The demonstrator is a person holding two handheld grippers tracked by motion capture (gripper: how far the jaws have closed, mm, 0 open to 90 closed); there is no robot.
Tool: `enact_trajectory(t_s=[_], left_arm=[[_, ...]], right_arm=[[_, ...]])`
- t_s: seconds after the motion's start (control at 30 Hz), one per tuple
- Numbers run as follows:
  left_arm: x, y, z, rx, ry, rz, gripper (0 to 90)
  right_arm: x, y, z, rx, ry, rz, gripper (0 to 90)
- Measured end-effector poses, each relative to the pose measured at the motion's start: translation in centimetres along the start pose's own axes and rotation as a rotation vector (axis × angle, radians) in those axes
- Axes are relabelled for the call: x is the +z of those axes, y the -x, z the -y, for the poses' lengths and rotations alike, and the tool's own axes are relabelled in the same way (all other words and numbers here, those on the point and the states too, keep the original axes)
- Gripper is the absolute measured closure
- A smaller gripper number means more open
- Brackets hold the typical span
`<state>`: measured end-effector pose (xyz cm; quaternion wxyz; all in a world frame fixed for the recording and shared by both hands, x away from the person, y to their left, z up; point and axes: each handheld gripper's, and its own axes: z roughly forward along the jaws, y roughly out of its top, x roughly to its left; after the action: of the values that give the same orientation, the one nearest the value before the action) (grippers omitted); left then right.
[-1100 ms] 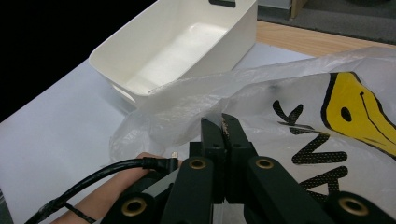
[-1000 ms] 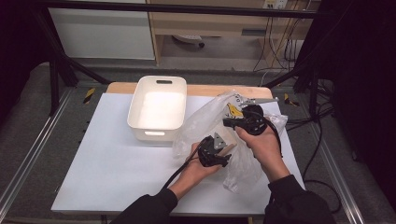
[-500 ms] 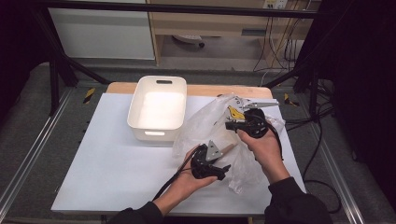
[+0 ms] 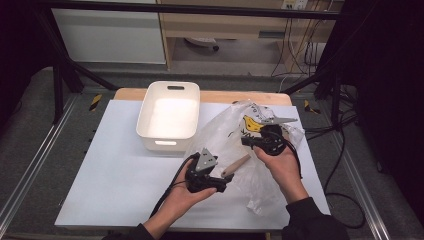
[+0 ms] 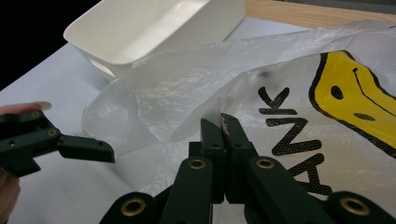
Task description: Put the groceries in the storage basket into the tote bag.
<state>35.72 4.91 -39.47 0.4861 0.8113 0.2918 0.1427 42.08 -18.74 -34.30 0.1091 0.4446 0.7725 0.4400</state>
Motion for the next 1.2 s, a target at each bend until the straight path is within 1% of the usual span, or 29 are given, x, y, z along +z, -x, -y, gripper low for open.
enact_trajectory(t_s=[0.07, 0.17, 0.23, 0.37, 0.47, 0.5, 0.6, 0.67, 0.77, 0.83, 0.9, 1.0, 1.07, 1.2], left_arm=[[-0.7, -0.3, 0.1, -0.013, 0.013, -0.002, 19.0], [-1.8, -0.8, 0.2, -0.024, 0.041, -0.019, 18.9], [-2.2, -1.1, 0.2, -0.04, 0.048, -0.039, 18.9], [-3.0, -1.4, 0.1, -0.04, 0.059, -0.061, 18.5], [-3.6, -1.6, 0.3, -0.053, 0.067, -0.078, 18.1], [-3.8, -1.7, 0.3, -0.058, 0.07, -0.087, 18.0], [-4.4, -2.2, 0.6, -0.07, 0.073, -0.105, 18.0], [-4.8, -2.7, 0.7, -0.078, 0.072, -0.122, 18.0], [-5.6, -3.3, 1.1, -0.092, 0.077, -0.157, 18.0], [-6.2, -3.8, 1.3, -0.103, 0.08, -0.18, 18.0], [-6.7, -4.2, 1.6, -0.101, 0.08, -0.207, 18.2], [-7.4, -4.8, 2.2, -0.098, 0.074, -0.239, 18.4], [-7.6, -5.3, 2.6, -0.107, 0.074, -0.255, 18.6], [-7.6, -5.9, 3.3, -0.104, 0.055, -0.28, 19.0]], right_arm=[[0.1, -0.1, 0.2, -0.001, 0.0, 0.0, 90.0], [0.1, -0.5, 0.5, -0.011, -0.001, 0.0, 90.0], [0.2, -0.8, 0.9, -0.021, -0.01, 0.002, 89.9], [0.7, -1.1, 2.2, -0.034, -0.033, 0.009, 89.6], [1.0, -1.2, 3.4, -0.04, -0.043, 0.007, 89.4], [1.1, -1.2, 3.8, -0.035, -0.046, 0.005, 89.4], [1.4, -1.1, 4.7, -0.035, -0.05, -0.006, 89.1], [1.7, -1.1, 5.1, -0.042, -0.057, -0.005, 88.8], [2.0, -1.3, 5.6, -0.054, -0.067, 0.001, 88.8], [2.2, -1.5, 5.9, -0.063, -0.078, -0.005, 88.9], [2.5, -1.7, 6.3, -0.076, -0.094, 0.0, 89.0], [2.8, -1.7, 7.1, -0.066, -0.114, -0.009, 89.5], [3.0, -1.7, 7.6, -0.062, -0.127, -0.014, 89.9], [3.0, -1.9, 8.2, -0.057, -0.15, -0.023, 90.0]])
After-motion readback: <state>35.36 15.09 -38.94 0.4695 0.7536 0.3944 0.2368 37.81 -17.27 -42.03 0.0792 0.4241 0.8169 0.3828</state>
